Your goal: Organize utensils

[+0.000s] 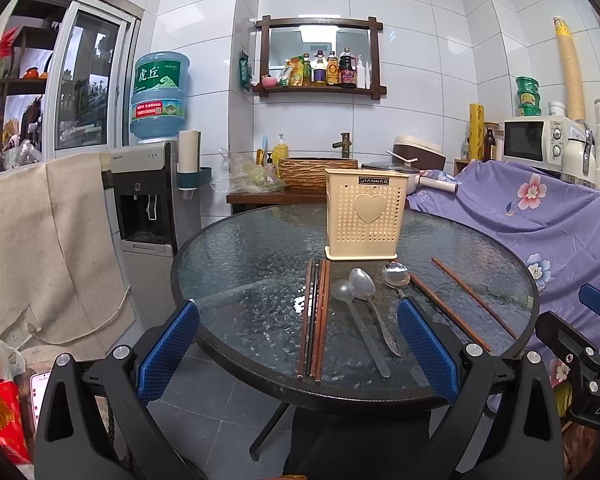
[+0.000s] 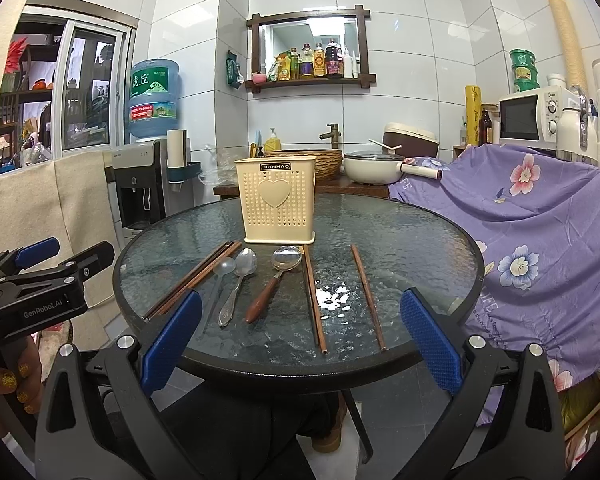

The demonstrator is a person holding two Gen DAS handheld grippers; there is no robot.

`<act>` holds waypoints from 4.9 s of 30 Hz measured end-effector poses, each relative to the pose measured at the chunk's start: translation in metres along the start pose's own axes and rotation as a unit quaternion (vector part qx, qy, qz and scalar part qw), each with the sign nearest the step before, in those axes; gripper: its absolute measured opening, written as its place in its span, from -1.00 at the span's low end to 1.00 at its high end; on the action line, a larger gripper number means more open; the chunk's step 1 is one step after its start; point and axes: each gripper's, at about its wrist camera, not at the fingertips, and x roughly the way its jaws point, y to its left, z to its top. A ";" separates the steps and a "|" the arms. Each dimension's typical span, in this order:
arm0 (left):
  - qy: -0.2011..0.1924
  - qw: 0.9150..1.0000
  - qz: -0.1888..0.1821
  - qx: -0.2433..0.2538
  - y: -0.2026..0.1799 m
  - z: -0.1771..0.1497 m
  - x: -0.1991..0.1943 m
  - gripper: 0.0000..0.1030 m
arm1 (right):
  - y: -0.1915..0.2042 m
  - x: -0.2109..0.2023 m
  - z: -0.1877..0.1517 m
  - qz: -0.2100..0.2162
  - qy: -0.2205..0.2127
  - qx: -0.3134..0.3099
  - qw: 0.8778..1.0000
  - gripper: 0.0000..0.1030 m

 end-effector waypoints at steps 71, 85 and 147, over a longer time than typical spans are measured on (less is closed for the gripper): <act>0.185 0.980 -0.061 0.030 0.021 0.028 0.155 0.25 | -0.034 0.158 0.032 -0.026 0.173 -0.060 0.983 0.61; 0.255 0.962 -0.084 0.042 0.022 0.031 0.222 -0.09 | -0.051 0.221 0.043 -0.024 0.235 -0.046 0.971 0.43; 0.308 0.946 -0.070 0.068 0.006 0.038 0.304 -0.58 | -0.085 0.345 0.061 -0.033 0.330 0.008 0.944 -0.32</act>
